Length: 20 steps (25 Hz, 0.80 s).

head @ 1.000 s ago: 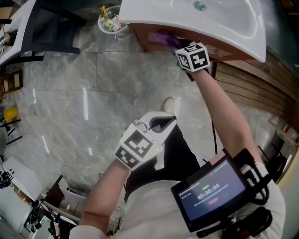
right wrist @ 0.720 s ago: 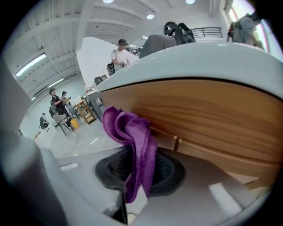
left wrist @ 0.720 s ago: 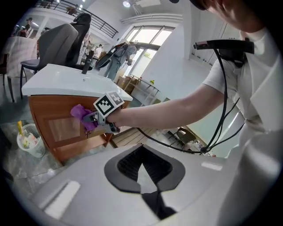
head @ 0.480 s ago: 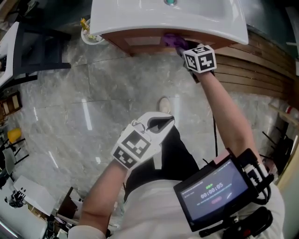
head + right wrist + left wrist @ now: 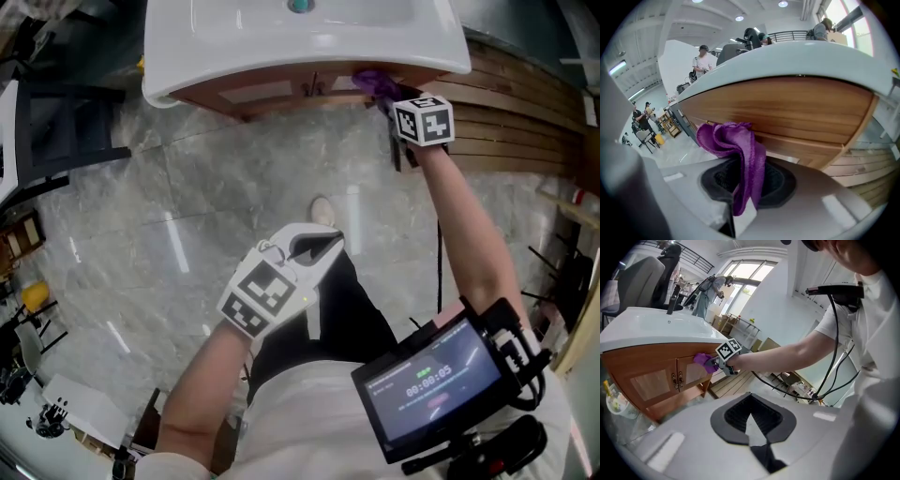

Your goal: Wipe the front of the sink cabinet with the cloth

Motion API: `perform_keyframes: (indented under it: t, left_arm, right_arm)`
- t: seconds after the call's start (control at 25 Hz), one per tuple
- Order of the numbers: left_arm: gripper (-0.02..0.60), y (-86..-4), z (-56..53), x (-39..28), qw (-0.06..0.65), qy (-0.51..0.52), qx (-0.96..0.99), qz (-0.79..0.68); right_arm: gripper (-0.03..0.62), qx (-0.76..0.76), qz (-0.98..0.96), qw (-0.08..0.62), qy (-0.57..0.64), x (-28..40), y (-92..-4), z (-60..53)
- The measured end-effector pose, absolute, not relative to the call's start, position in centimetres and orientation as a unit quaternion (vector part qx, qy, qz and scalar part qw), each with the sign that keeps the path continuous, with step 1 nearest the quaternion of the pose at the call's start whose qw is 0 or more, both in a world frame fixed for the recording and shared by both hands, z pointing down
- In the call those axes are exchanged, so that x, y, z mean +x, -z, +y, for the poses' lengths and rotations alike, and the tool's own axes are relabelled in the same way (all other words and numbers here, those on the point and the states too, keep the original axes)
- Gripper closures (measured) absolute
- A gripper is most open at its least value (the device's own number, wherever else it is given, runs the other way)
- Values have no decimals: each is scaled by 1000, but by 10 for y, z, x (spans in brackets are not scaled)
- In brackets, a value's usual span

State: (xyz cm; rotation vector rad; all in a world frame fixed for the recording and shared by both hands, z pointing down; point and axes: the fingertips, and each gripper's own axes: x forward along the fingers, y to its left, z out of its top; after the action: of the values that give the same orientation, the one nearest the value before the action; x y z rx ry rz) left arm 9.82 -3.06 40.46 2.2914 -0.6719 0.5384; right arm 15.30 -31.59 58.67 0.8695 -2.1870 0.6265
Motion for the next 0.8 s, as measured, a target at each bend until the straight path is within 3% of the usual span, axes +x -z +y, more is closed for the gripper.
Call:
perform_keyframes:
  t: [0.56, 0.8]
  left_arm:
    - [574, -410, -37, 112, 339, -212, 882, -250]
    - [574, -409, -31, 101, 342, -212, 878, -260]
  right_arm:
    - [511, 442, -778, 364, -257, 295, -595, -356]
    - [511, 453, -770, 372, -251, 302, -592, -349]
